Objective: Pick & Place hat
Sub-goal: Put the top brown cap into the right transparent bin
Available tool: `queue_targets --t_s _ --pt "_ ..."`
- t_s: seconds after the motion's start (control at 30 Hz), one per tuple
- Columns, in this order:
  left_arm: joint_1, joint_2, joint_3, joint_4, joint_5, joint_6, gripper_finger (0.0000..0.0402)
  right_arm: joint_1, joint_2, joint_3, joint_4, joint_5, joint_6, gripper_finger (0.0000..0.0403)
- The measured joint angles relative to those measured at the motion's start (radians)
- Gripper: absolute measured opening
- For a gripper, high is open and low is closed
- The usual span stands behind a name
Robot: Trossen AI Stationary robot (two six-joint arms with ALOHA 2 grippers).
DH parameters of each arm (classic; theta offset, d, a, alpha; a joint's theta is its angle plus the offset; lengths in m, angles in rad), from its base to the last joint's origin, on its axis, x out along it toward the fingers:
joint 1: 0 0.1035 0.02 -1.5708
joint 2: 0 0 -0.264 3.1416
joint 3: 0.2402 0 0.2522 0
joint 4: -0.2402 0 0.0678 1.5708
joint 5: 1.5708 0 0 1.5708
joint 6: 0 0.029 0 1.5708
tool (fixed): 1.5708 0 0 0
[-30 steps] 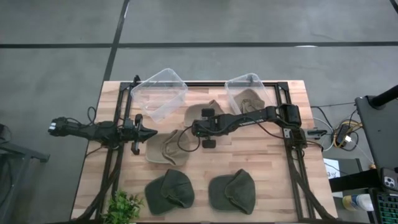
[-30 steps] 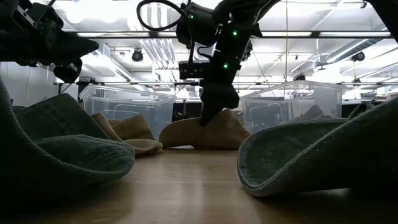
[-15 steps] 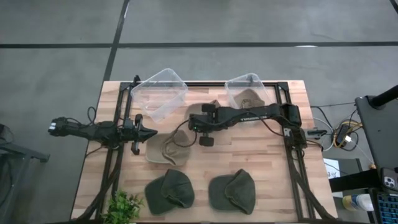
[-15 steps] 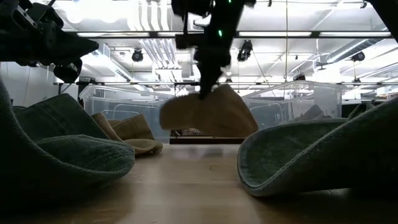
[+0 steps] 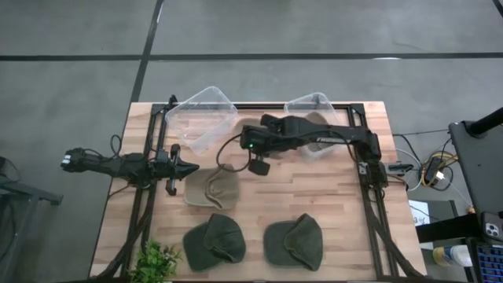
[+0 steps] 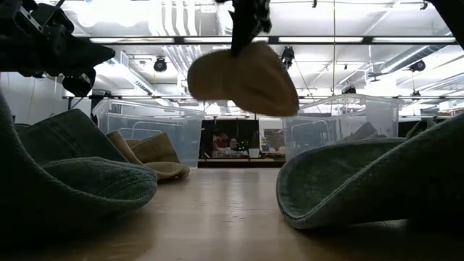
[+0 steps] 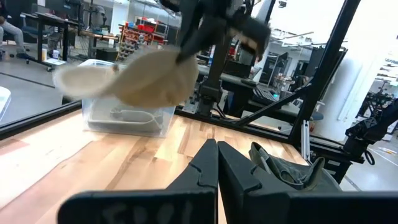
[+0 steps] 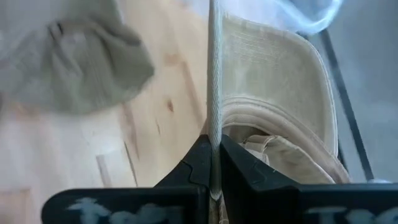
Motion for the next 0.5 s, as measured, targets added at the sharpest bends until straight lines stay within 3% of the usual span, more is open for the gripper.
queue_targets --t_s 0.3,0.5 --pt "0.000 0.000 0.000 0.000 0.000 0.000 0.0003 -0.005 -0.002 0.161 -0.194 0.260 0.105 0.0013" --pt "0.000 0.000 0.000 -0.001 0.000 0.000 0.0003 -0.035 -0.029 0.153 -0.274 0.306 0.225 0.0013"
